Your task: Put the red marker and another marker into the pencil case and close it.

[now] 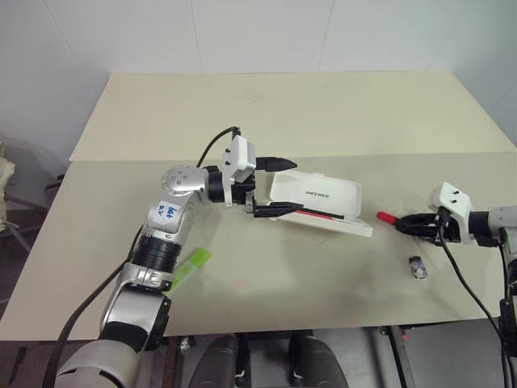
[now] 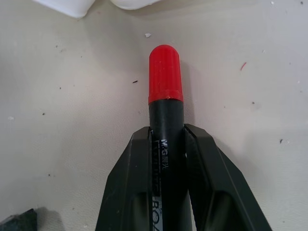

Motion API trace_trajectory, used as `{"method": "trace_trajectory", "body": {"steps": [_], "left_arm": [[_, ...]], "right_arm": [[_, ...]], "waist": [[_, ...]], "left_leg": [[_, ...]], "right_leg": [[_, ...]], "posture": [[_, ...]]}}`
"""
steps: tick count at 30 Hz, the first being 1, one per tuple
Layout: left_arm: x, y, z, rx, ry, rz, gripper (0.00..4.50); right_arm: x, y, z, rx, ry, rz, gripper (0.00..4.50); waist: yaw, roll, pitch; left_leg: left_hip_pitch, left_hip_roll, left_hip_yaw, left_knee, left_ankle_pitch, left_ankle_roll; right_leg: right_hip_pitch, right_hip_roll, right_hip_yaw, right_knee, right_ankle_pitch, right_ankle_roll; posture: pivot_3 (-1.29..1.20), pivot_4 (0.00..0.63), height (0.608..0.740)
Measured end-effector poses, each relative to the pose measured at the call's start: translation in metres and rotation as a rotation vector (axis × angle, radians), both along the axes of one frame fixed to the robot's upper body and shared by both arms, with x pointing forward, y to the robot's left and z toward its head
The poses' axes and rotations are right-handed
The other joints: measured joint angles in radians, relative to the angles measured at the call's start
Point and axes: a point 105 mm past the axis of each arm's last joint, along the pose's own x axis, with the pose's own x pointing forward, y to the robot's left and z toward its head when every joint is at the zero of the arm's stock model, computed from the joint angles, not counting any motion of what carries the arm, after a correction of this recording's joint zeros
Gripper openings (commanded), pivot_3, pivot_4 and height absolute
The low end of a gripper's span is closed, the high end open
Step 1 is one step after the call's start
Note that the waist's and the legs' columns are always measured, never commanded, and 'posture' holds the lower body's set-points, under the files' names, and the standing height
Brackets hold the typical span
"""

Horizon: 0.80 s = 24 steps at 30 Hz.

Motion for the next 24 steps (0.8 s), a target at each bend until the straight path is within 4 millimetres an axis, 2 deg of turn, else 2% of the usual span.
{"method": "trace_trajectory", "body": {"steps": [7, 10, 16, 17, 24], "left_arm": [[0.011, -0.011, -0.020, 0.014, 0.029, 0.045, 4.50], [0.016, -0.014, -0.023, 0.022, 0.024, 0.064, 4.50], [0.025, -0.022, -0.027, 0.050, -0.009, 0.096, 4.50], [0.026, -0.024, -0.031, 0.064, -0.009, 0.103, 4.50], [0.026, -0.028, -0.039, 0.097, -0.050, 0.093, 4.50]], "right_arm": [[-0.002, 0.005, 0.002, -0.030, -0.081, 0.032, 0.57], [-0.005, 0.011, 0.006, -0.012, -0.107, 0.054, 0.57], [-0.007, 0.029, 0.035, 0.032, -0.209, 0.095, 0.57], [-0.008, 0.035, 0.047, 0.044, -0.248, 0.108, 0.57], [-0.019, 0.069, 0.070, 0.084, -0.279, 0.188, 0.57]], "waist": [[-0.001, 0.000, 0.000], [0.002, 0.000, 0.000], [0.007, 0.000, 0.000], [0.009, 0.000, 0.000], [0.028, 0.000, 0.000]], "left_leg": [[0.000, 0.000, 0.001, 0.000, 0.000, 0.000], [0.000, 0.000, 0.001, 0.000, 0.000, 0.000], [0.000, 0.000, 0.001, -0.001, 0.000, 0.000], [-0.001, 0.000, 0.001, -0.001, 0.000, 0.001], [-0.001, 0.001, 0.001, -0.002, -0.001, 0.001]], "right_leg": [[-0.001, 0.000, 0.001, 0.000, 0.000, 0.000], [-0.001, -0.001, 0.001, 0.000, 0.000, 0.000], [-0.001, -0.002, 0.000, -0.001, 0.000, 0.000], [-0.002, -0.002, 0.000, -0.001, 0.000, 0.000], [-0.002, -0.002, 0.001, -0.003, 0.000, 0.000]], "posture": [[0.00, 0.150, 0.740], [0.00, 0.150, 0.740], [0.00, 0.150, 0.740], [0.00, 0.150, 0.740], [0.00, 0.150, 0.740]]}}
